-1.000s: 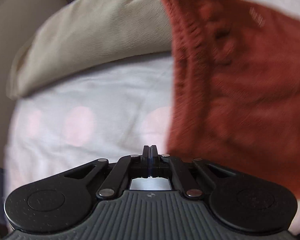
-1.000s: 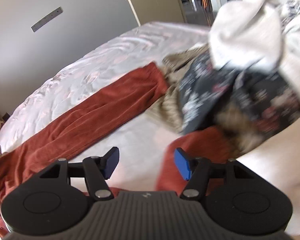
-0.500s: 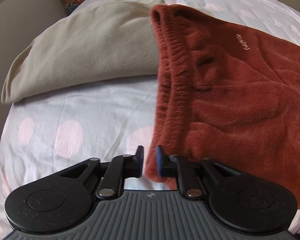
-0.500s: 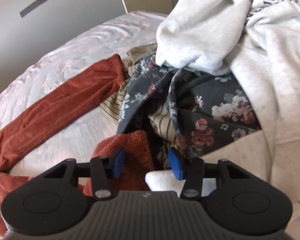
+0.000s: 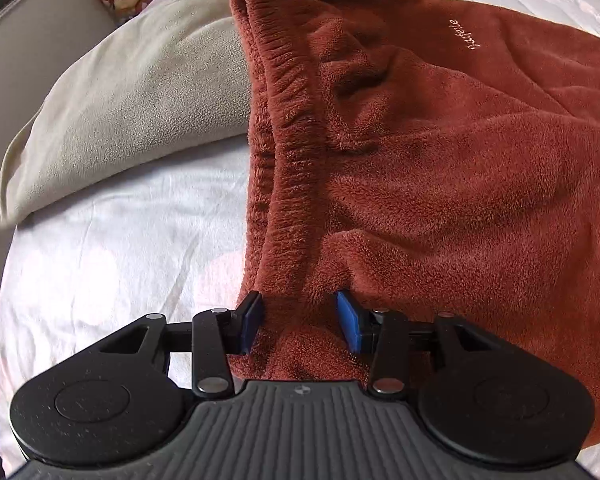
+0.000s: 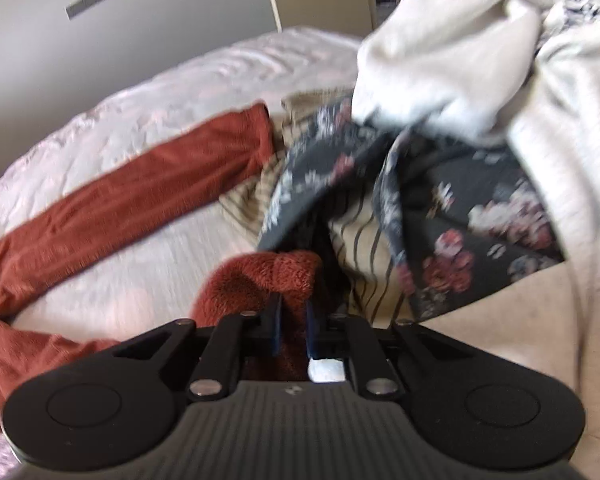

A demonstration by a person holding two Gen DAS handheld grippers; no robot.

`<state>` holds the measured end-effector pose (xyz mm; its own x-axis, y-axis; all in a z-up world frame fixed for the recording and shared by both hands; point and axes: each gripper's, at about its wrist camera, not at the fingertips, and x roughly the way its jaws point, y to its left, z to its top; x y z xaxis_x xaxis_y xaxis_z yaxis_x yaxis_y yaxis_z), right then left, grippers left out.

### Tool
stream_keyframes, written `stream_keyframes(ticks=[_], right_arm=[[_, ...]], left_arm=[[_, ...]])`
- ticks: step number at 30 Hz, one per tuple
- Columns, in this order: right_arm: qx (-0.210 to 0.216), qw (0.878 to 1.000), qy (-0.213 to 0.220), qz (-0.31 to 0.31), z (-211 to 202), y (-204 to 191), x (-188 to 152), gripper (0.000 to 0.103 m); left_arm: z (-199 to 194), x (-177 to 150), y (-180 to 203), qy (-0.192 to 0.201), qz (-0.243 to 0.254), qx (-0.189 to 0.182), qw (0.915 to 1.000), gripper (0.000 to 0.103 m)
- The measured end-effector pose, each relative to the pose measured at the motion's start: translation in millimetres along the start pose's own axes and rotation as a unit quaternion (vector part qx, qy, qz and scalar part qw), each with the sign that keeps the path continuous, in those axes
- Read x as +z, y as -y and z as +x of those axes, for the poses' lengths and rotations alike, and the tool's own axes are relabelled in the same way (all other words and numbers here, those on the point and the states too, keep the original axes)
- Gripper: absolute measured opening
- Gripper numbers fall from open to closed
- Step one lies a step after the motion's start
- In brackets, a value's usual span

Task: Fold clothes

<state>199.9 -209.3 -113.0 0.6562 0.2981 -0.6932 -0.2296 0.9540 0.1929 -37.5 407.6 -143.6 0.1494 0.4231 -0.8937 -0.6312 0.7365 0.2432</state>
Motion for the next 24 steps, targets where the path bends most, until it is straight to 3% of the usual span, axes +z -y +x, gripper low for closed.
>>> stream_keyframes(ticks=[8, 9, 10, 13, 17, 21, 23, 24], right_arm=[[-0.006, 0.993, 0.099, -0.059, -81, -39, 71, 0.009], [-0.019, 0.991, 0.111, -0.067, -88, -41, 82, 0.008], [-0.035, 0.989, 0.123, -0.075, -94, -43, 94, 0.000], [-0.082, 0.981, 0.148, -0.090, -103, -40, 127, 0.000], [-0.077, 0.990, 0.106, -0.051, -78, -14, 155, 0.000], [-0.024, 0.998, 0.054, -0.033, -47, -5, 136, 0.011], [0.005, 0.998, 0.038, -0.039, -36, -5, 120, 0.033], [0.020, 0.998, 0.030, -0.042, -30, -4, 111, 0.036]], left_arm=[[0, -3, 0, 0.002, 0.002, 0.002, 1.0000, 0.038], [0, -4, -1, 0.002, 0.001, 0.002, 1.0000, 0.037], [0, -4, -2, 0.002, 0.000, 0.001, 1.0000, 0.037], [0, -4, -3, 0.002, -0.004, 0.000, 1.0000, 0.036], [1, -3, 0, 0.001, -0.001, 0.004, 1.0000, 0.036], [2, -3, 3, 0.000, 0.004, 0.008, 1.0000, 0.037], [3, -3, 4, -0.001, 0.004, 0.009, 0.9999, 0.037], [4, -2, 4, -0.002, 0.005, 0.010, 0.9999, 0.037]])
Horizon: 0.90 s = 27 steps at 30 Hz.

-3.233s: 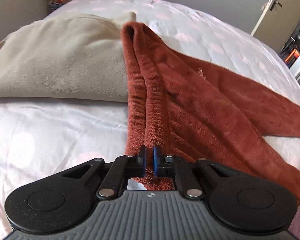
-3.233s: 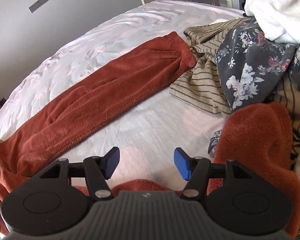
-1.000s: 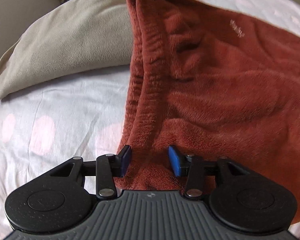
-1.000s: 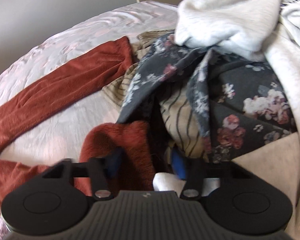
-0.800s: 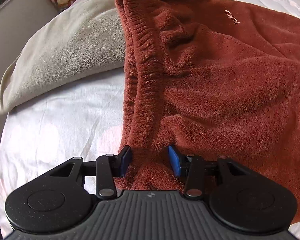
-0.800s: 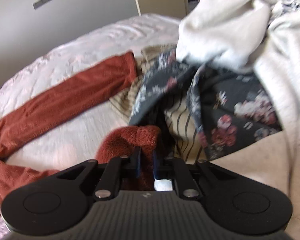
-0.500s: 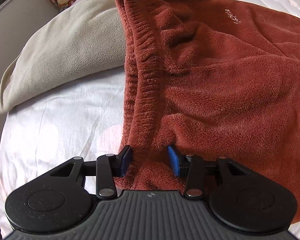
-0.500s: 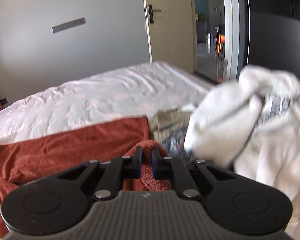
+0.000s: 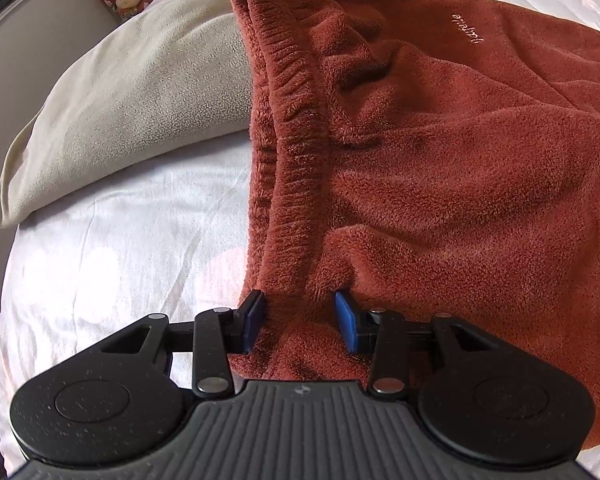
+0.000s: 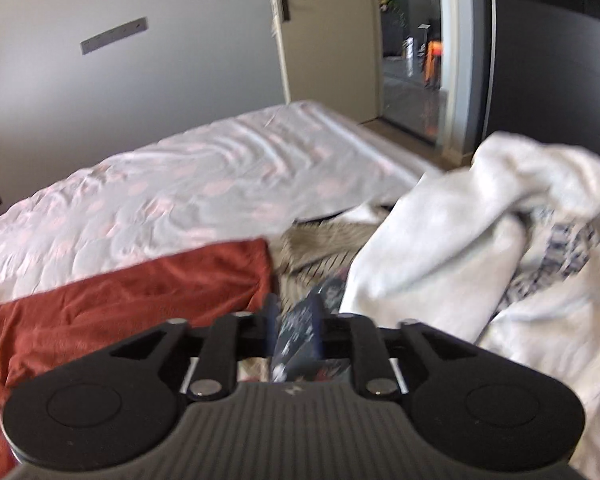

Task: Fold clothes

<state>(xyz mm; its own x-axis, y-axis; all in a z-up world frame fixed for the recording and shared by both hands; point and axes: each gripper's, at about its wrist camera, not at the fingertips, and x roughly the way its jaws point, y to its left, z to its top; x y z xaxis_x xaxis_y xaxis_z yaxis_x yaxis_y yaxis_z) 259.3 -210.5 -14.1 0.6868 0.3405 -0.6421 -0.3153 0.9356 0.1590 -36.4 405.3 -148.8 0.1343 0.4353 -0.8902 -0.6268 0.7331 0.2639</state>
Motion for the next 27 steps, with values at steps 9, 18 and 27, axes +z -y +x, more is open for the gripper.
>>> stream_keyframes(ticks=[9, 18, 27], right_arm=[[0.039, 0.997, -0.059, -0.037, 46, -9, -37, 0.065], [-0.026, 0.990, -0.141, -0.018, 87, 11, -79, 0.014], [-0.014, 0.999, -0.032, -0.020, 13, -14, -30, 0.012]], left_arm=[[3, 1, 8, -0.002, 0.014, 0.014, 0.9998, 0.037], [5, 0, 13, -0.003, 0.018, 0.019, 0.9997, 0.037], [4, -2, 15, -0.001, 0.013, 0.026, 0.9996, 0.024]])
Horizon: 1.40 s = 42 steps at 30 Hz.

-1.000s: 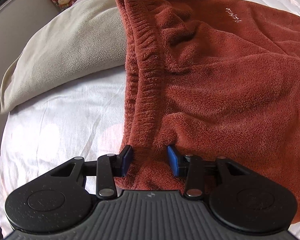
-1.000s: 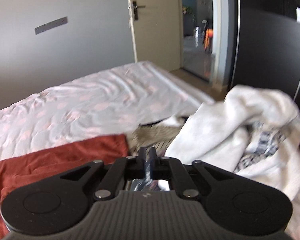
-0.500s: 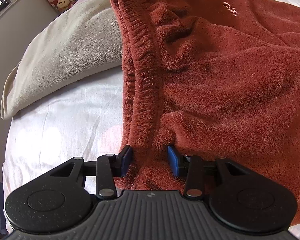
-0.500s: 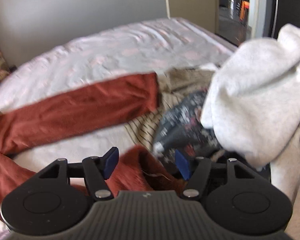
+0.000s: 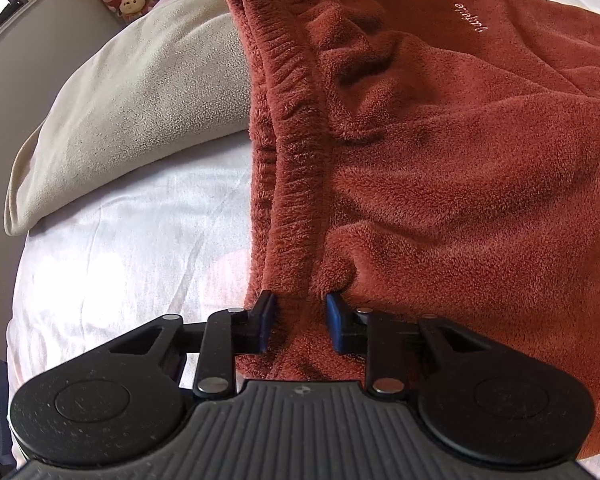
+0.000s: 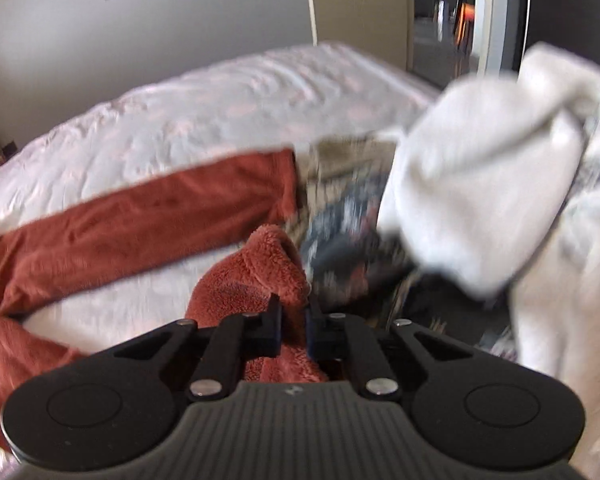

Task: Fold clothes

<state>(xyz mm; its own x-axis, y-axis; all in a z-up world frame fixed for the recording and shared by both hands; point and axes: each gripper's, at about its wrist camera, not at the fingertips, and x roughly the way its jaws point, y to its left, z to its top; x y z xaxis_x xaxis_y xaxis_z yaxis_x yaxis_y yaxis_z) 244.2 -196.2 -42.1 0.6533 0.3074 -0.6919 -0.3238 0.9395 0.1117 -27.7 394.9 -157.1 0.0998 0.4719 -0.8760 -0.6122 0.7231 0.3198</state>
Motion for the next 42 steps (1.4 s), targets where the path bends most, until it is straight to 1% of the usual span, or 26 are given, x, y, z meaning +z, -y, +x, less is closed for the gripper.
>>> stream_keyframes(ticks=[3, 5, 8, 10, 13, 16, 17, 18, 19, 20, 24, 25, 26, 27, 28, 30, 31, 33, 34, 36, 37, 38, 39, 40, 41, 42], right_arm=[[-0.017, 0.999, 0.036, 0.004, -22, 2, 35, 0.011], [-0.046, 0.998, 0.040, 0.000, -23, 7, 54, 0.010], [-0.096, 0.995, 0.010, 0.014, 1, 25, 69, 0.010], [-0.115, 0.993, -0.021, 0.028, 24, 39, 68, 0.010], [-0.128, 0.990, -0.054, 0.039, 51, 50, 56, 0.010], [-0.129, 0.989, -0.062, 0.028, 64, 50, 47, 0.012], [-0.128, 0.990, -0.062, 0.024, 66, 49, 47, 0.018], [-0.122, 0.990, -0.062, 0.025, 64, 50, 48, 0.021], [-0.115, 0.991, -0.062, 0.026, 61, 51, 50, 0.035], [-0.105, 0.992, -0.058, 0.029, 55, 52, 51, 0.045], [-0.063, 0.997, -0.036, 0.022, 21, 49, 51, 0.051], [-0.061, 0.998, -0.031, 0.016, 13, 47, 49, 0.054], [-0.060, 0.998, -0.026, 0.010, 5, 46, 47, 0.061], [-0.060, 0.998, -0.023, 0.010, -1, 46, 44, 0.063], [-0.059, 0.998, -0.020, 0.013, -6, 47, 41, 0.064], [-0.045, 0.998, -0.031, 0.042, -10, 53, 34, 0.064], [-0.036, 0.997, -0.037, 0.059, -11, 57, 30, 0.064], [-0.013, 0.994, -0.051, 0.091, -8, 62, 19, 0.064], [-0.002, 0.993, -0.058, 0.106, -6, 64, 13, 0.064], [0.012, 0.989, -0.067, 0.129, 3, 63, 2, 0.064], [0.015, 0.988, -0.070, 0.138, 8, 62, -2, 0.063], [0.014, 0.987, -0.071, 0.146, 12, 62, -6, 0.059], [0.012, 0.985, -0.072, 0.153, 17, 61, -9, 0.053], [0.011, 0.985, -0.072, 0.159, 21, 60, -12, 0.031], [0.005, 0.984, -0.070, 0.164, 23, 60, -13, 0.020], [-0.002, 0.984, -0.065, 0.168, 22, 60, -14, 0.019]], left_arm=[[-1, -2, 3, 0.001, 0.008, 0.009, 0.9999, 0.023], [0, -3, 6, 0.001, 0.011, 0.013, 0.9999, 0.023], [2, -3, 7, -0.001, 0.008, 0.014, 0.9999, 0.023], [3, -3, 7, -0.002, 0.005, 0.013, 0.9999, 0.023], [3, -4, 8, -0.003, 0.004, 0.011, 0.9999, 0.023], [3, -4, 9, -0.002, 0.006, 0.012, 0.9999, 0.023], [3, -4, 10, -0.001, 0.009, 0.013, 0.9999, 0.024], [2, -4, 11, 0.000, 0.010, 0.014, 0.9999, 0.025], [0, -5, 11, 0.003, 0.012, 0.014, 0.9998, 0.025], [-2, -5, 11, 0.006, 0.011, 0.013, 0.9998, 0.026], [-24, -4, 8, 0.051, -0.003, -0.007, 0.9987, 0.026], [-29, 2, 9, 0.061, 0.002, -0.016, 0.9980, 0.026], [-33, 8, 10, 0.070, 0.008, -0.025, 0.9972, 0.027], [-38, 13, 12, 0.079, 0.014, -0.034, 0.9962, 0.027], [-42, -3, 0, 0.084, 0.027, -0.039, 0.9953, 0.027], [-53, -9, 0, 0.091, 0.063, -0.049, 0.9926, 0.027], [-46, -5, -11, 0.097, 0.089, -0.057, 0.9897, 0.027], [-53, 1, -12, 0.108, 0.143, -0.067, 0.9816, 0.027], [-55, -3, -9, 0.112, 0.170, -0.067, 0.9767, 0.027], [-60, -11, -2, 0.119, 0.225, -0.067, 0.9647, 0.037], [-62, -14, 1, 0.119, 0.246, -0.063, 0.9599, 0.040], [-63, -17, 3, 0.118, 0.266, -0.059, 0.9548, 0.041], [-65, -20, 6, 0.118, 0.286, -0.055, 0.9493, 0.041], [-64, -23, 7, 0.115, 0.299, -0.052, 0.9459, 0.041], [-64, -25, 7, 0.113, 0.305, -0.051, 0.9441, 0.041], [-65, -27, 6, 0.112, 0.309, -0.051, 0.9430, 0.041]])
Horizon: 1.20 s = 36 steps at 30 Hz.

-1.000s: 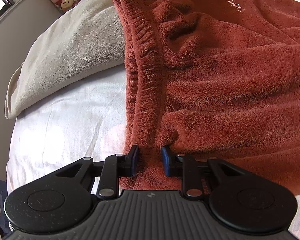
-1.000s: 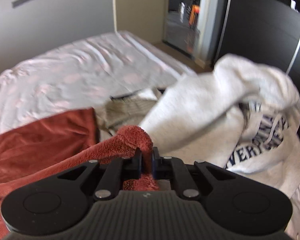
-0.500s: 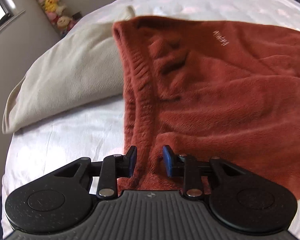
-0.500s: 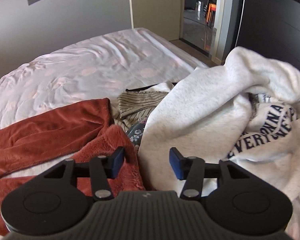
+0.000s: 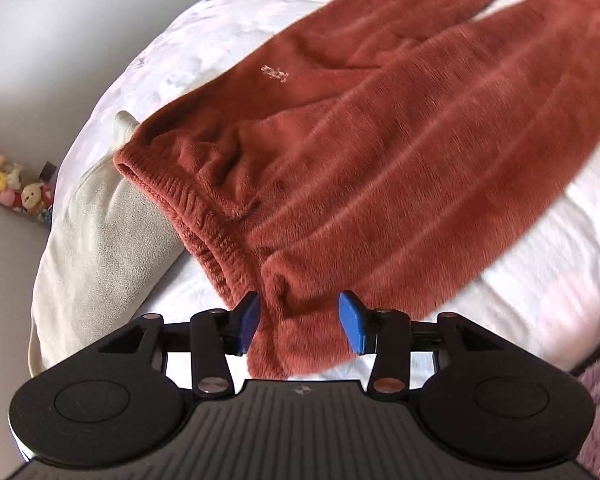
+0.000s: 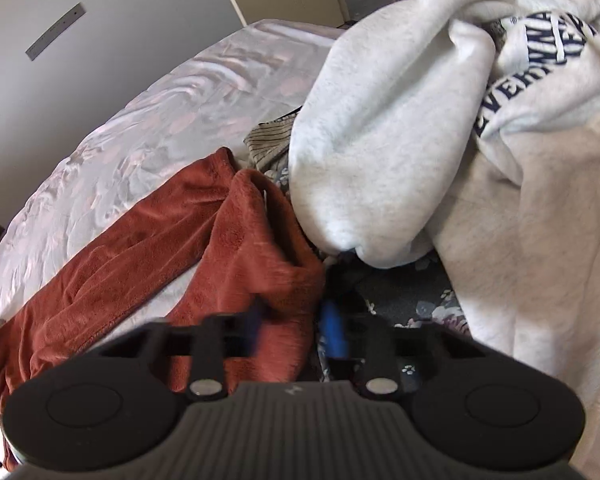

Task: Fold clothes

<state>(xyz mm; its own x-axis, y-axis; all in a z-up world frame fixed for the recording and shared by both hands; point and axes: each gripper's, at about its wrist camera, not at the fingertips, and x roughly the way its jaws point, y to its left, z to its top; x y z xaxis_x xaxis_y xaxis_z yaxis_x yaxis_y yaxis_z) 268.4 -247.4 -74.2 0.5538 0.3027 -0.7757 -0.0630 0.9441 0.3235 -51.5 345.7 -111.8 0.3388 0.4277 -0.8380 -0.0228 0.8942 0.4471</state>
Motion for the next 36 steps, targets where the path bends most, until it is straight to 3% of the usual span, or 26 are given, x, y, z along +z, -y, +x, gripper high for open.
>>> stream_keyframes(ticks=[2, 6, 10, 13, 14, 16, 21, 24, 26, 29, 32, 36], right_arm=[[-0.017, 1.000, 0.010, 0.001, -4, 0, -2, 0.013], [-0.068, 0.998, 0.001, -0.008, -9, 12, -6, 0.012], [-0.058, 0.998, -0.005, 0.014, -7, 31, -9, 0.012], [-0.049, 0.999, -0.007, 0.001, -9, 26, -9, 0.017], [-0.047, 0.999, -0.005, -0.002, -12, 25, -9, 0.028], [-0.044, 0.999, 0.001, -0.017, -22, 20, -11, 0.034], [-0.036, 0.994, 0.030, -0.099, -52, 6, -23, 0.036], [-0.028, 0.983, 0.043, -0.175, -65, -4, -35, 0.040], [-0.031, 0.969, 0.043, -0.240, -64, -18, -42, 0.042], [-0.047, 0.936, 0.041, -0.346, -64, -33, -54, 0.047], [-0.073, 0.888, 0.040, -0.453, -59, -45, -66, 0.060], [-0.107, 0.813, 0.026, -0.572, -41, -56, -81, 0.060]], left_arm=[[-2, -3, 1, 0.000, 0.006, -0.005, 1.0000, 0.042], [-4, -8, 11, -0.004, 0.053, -0.007, 0.9985, 0.044], [2, -11, 22, -0.013, 0.115, -0.010, 0.9932, 0.046], [8, -14, 31, -0.022, 0.167, -0.018, 0.9856, 0.046], [10, -14, 34, -0.023, 0.184, -0.019, 0.9825, 0.046], [13, -16, 41, -0.025, 0.214, -0.023, 0.9762, 0.046], [24, -22, 58, -0.030, 0.279, -0.036, 0.9592, 0.046], [37, -25, 70, -0.040, 0.306, -0.040, 0.9503, 0.046], [45, -28, 76, -0.046, 0.314, -0.038, 0.9476, 0.046], [53, -29, 78, -0.056, 0.295, -0.038, 0.9532, 0.043], [56, -30, 72, -0.066, 0.250, -0.054, 0.9644, 0.032], [55, -37, 68, -0.062, 0.213, -0.055, 0.9736, 0.022]])
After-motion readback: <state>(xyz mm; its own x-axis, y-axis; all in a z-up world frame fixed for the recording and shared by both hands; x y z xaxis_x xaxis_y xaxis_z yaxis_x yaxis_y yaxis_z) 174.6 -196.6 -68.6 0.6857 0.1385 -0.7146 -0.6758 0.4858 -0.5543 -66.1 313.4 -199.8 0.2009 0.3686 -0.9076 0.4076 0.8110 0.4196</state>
